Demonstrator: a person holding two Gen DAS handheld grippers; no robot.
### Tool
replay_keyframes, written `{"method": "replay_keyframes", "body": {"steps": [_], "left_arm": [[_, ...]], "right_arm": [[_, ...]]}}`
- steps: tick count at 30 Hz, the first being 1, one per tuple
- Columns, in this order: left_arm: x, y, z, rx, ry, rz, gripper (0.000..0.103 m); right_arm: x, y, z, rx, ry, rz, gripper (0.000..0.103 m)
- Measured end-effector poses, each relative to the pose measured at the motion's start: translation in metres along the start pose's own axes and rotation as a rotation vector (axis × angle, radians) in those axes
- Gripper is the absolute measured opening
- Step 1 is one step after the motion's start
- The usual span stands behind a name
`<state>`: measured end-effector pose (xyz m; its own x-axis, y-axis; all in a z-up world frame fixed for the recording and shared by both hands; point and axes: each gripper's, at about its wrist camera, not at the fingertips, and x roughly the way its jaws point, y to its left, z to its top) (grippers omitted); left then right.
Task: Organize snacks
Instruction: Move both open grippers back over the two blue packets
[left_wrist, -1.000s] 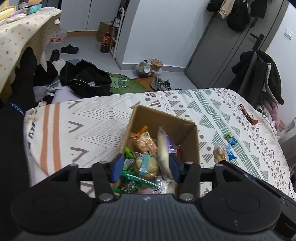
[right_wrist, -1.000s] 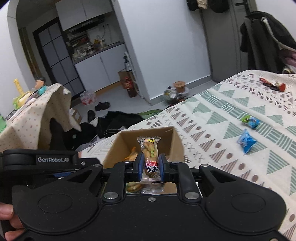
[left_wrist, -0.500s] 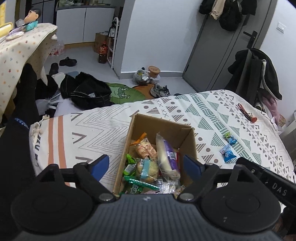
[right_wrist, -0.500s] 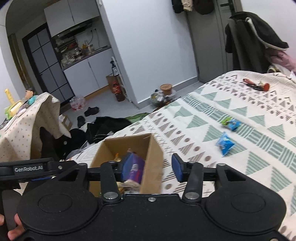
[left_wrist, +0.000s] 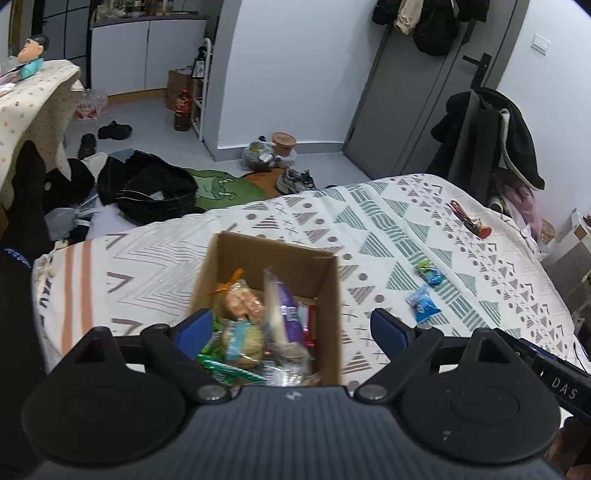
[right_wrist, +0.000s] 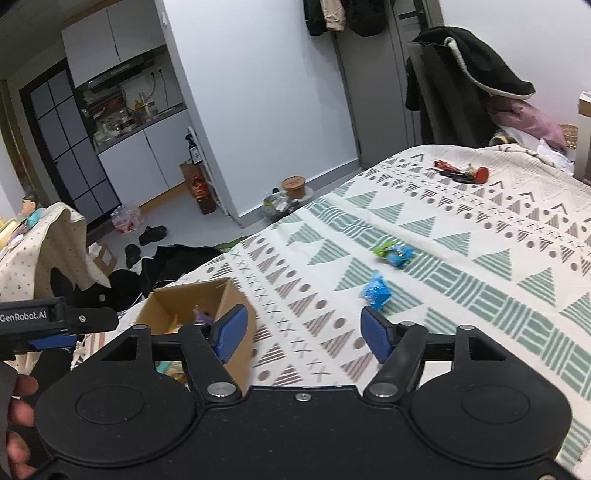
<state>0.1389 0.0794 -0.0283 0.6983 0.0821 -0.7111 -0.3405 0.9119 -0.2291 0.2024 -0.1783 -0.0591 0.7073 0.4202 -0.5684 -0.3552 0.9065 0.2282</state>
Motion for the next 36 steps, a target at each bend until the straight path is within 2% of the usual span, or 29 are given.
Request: {"method": "replay_keyframes", "body": {"steps": [8,11,18,24,29,36], "left_arm": [[0.011,-0.038,0.0,0.043,0.011,-0.018,0.091],[0.018,-0.053,-0.001,0.066,0.015,-0.018,0.091],[0.035,-0.087,-0.002,0.113,0.026,-0.032,0.091],[0.052,-0.112,0.0,0.128,0.019,-0.036,0.091],[0.071,-0.133,-0.004,0.179,0.026,-0.018,0.091],[0.103,-0.154,-0.008,0.175,0.049,-0.022,0.091]], "right_arm": [[-0.004,-0.031,0.007,-0.004,-0.032,-0.059,0.093],[-0.003,-0.043,0.008,-0.004,-0.04,-0.096,0.097],[0.008,-0.071,0.012,0.004,-0.036,-0.121,0.098],[0.023,-0.091,0.012,0.025,-0.035,-0.096,0.098],[0.035,-0.111,0.005,0.067,-0.027,-0.059,0.099],[0.053,-0.132,0.002,0.106,-0.003,-0.051,0.099]]}}
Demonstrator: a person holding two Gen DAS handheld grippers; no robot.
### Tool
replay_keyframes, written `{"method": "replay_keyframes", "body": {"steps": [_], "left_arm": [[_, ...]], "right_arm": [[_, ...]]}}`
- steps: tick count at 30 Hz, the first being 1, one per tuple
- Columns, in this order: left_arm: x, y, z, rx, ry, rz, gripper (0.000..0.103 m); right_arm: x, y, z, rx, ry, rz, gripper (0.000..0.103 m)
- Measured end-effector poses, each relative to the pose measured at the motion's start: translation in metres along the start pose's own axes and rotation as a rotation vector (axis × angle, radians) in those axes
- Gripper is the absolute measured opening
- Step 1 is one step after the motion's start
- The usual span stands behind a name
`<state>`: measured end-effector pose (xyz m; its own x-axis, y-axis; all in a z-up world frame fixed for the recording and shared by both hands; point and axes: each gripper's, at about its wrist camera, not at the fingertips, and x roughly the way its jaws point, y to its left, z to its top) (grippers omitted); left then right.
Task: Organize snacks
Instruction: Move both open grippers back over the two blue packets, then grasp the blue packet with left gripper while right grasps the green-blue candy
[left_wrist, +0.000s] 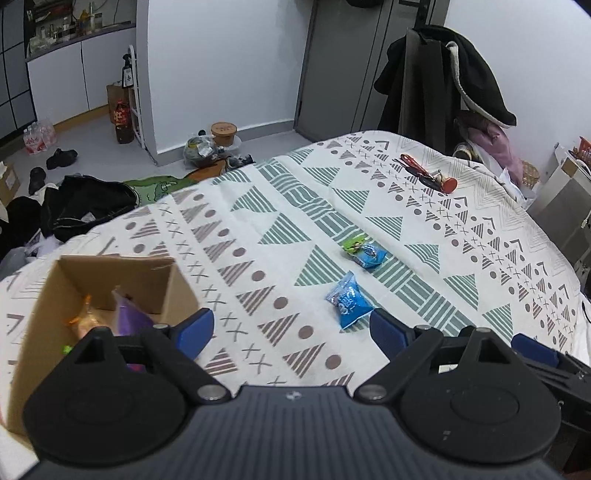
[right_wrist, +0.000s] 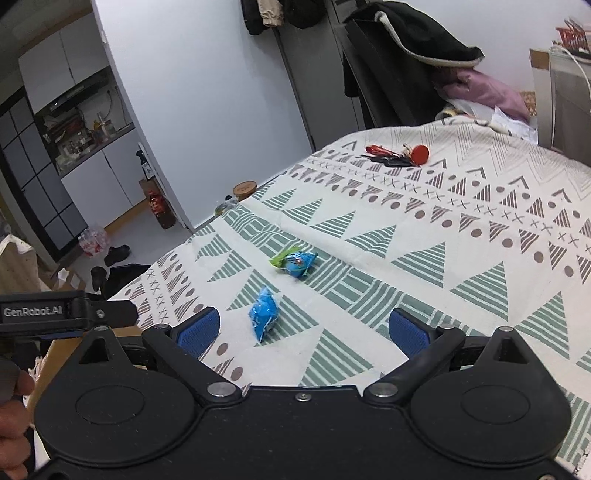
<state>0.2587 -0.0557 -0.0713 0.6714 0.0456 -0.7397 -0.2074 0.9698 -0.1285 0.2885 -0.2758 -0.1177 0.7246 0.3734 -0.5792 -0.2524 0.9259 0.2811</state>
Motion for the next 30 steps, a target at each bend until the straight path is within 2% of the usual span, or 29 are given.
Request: {"method": "replay_keyframes", "body": {"steps": [11,22,28,29,30], "left_arm": [[0.054,-0.028,0.003,-0.031,0.031,-0.02,0.09],[0.109,-0.047,0.005,-0.075,0.082,-0.045,0.075],[0.144,-0.058,0.001,-0.081,0.148,-0.049,0.061],[0.149,-0.058,-0.001,-0.084,0.162,-0.05,0.054],[0.154,-0.059,-0.002,-0.088,0.178,-0.049,0.042]], "right_arm": [[0.039,-0.028,0.01,0.077,0.03,0.048,0.097],[0.074,-0.059,0.016,0.17,0.064,0.067,0.087],[0.087,-0.071,0.016,0.204,0.077,0.06,0.084],[0.088,-0.071,0.016,0.205,0.077,0.063,0.084],[0.089,-0.071,0.016,0.204,0.079,0.064,0.084]]}}
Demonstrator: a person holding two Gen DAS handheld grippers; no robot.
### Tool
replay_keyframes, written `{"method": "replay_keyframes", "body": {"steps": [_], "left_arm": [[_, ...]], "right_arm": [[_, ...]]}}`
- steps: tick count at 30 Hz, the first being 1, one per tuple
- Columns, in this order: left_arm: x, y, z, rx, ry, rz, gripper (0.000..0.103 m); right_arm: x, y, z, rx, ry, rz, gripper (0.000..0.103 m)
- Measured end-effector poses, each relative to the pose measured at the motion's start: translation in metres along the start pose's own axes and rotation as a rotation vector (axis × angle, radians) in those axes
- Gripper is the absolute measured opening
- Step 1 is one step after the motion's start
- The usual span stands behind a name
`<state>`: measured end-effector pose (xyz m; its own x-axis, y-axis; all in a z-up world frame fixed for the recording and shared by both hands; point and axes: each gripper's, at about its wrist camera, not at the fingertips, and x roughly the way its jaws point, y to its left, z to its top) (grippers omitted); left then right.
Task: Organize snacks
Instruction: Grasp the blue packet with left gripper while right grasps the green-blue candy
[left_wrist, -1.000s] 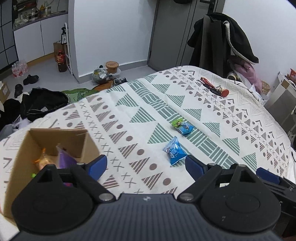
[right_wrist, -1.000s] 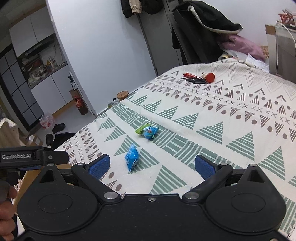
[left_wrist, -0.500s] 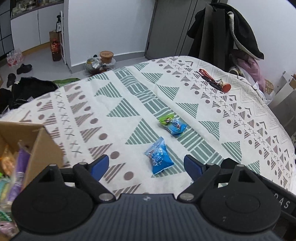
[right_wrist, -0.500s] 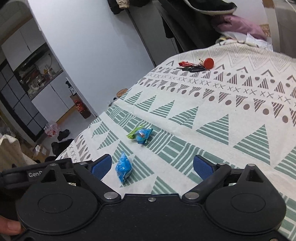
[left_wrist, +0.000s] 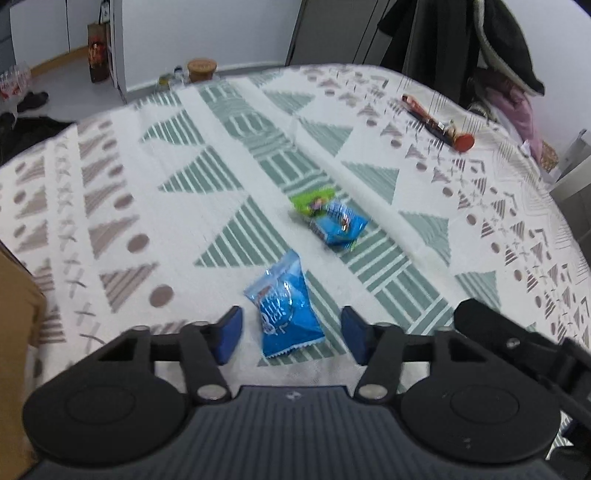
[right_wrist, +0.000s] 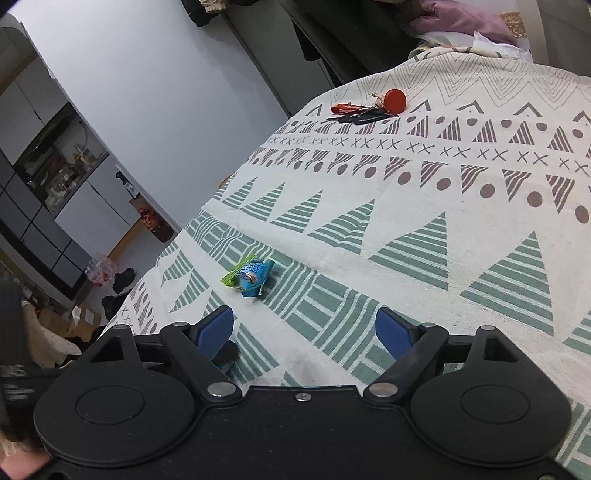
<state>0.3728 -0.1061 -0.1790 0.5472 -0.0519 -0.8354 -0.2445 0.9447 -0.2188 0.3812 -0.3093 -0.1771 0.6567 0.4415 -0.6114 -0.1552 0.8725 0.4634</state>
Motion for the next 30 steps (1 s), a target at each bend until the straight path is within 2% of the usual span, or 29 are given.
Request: {"method": "replay_keyframes", "body": {"steps": [2,5,17,21,30], "left_arm": [[0.008,0.0,-0.001,-0.004,0.025,0.01,0.032],[0.005,0.001,-0.001,0.004,-0.004,0.027,0.028],[-0.016,0.019,0.017,-0.007,-0.063,0.039,0.027],[-0.023,0.029,0.022,-0.012,-0.086,0.045,0.027],[-0.026,0.052,0.031,-0.041,-0.103,0.047,0.027]], "right_arm": [[0.003,0.001,0.0,-0.011,0.004,-0.002,0.084],[0.009,0.004,0.002,-0.029,0.008,-0.006,0.081],[0.03,0.025,0.006,-0.093,0.006,0.018,0.08],[0.042,0.032,0.005,-0.117,0.013,0.017,0.076],[0.073,0.048,0.01,-0.147,0.007,0.011,0.076]]}}
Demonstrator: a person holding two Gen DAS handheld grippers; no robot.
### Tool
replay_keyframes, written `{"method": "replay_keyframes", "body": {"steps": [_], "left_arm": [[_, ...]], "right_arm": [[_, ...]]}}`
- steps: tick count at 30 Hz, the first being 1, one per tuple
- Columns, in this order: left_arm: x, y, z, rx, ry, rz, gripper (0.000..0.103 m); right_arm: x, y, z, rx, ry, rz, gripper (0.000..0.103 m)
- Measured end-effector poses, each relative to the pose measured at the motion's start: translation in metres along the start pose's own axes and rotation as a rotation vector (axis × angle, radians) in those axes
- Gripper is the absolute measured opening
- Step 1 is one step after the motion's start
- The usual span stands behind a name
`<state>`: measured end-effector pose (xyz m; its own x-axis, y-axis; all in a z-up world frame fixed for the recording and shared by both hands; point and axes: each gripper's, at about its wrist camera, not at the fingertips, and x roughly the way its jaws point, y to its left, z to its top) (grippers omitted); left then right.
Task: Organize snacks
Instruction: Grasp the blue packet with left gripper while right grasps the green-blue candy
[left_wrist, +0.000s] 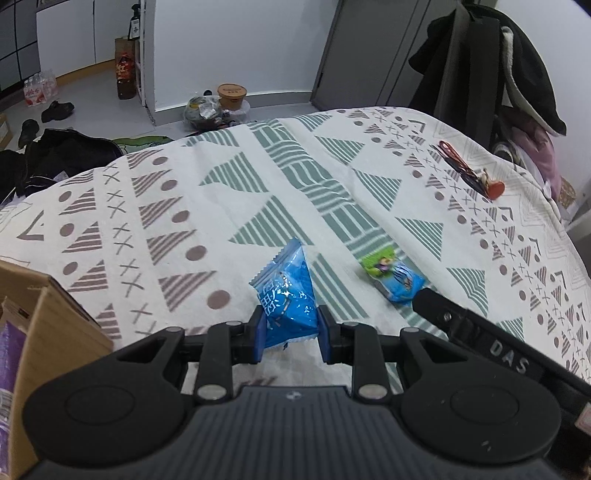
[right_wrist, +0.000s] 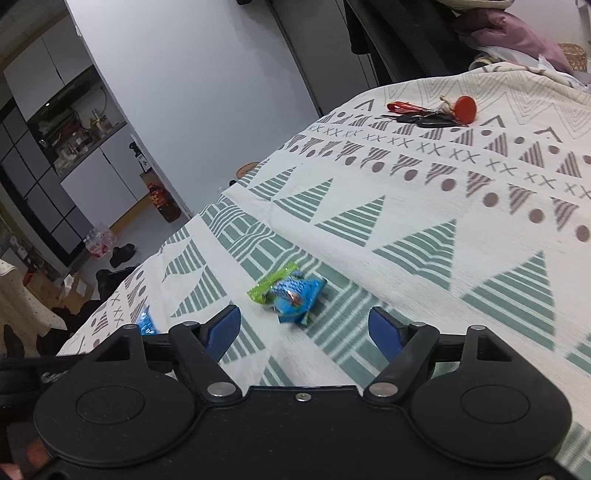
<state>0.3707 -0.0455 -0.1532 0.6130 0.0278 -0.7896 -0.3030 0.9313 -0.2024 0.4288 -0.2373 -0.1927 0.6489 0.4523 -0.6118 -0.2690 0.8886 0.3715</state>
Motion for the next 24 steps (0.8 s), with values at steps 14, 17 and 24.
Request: {"method": "replay_keyframes", "body": {"steps": [14,17,24], "left_arm": [[0.009,0.019,0.009,-0.02,0.006,0.011,0.027],[0.011,0.019,0.009,-0.015,0.012,0.014,0.027],[0.007,0.017,0.007,-0.003,0.019,0.02,0.027]], "right_arm": [[0.051,0.009,0.011,-0.042,0.0,-0.036,0.076],[0.057,0.014,0.01,-0.079,0.012,-0.045,0.051],[0.046,0.014,0.008,-0.103,0.052,-0.053,0.027]]}}
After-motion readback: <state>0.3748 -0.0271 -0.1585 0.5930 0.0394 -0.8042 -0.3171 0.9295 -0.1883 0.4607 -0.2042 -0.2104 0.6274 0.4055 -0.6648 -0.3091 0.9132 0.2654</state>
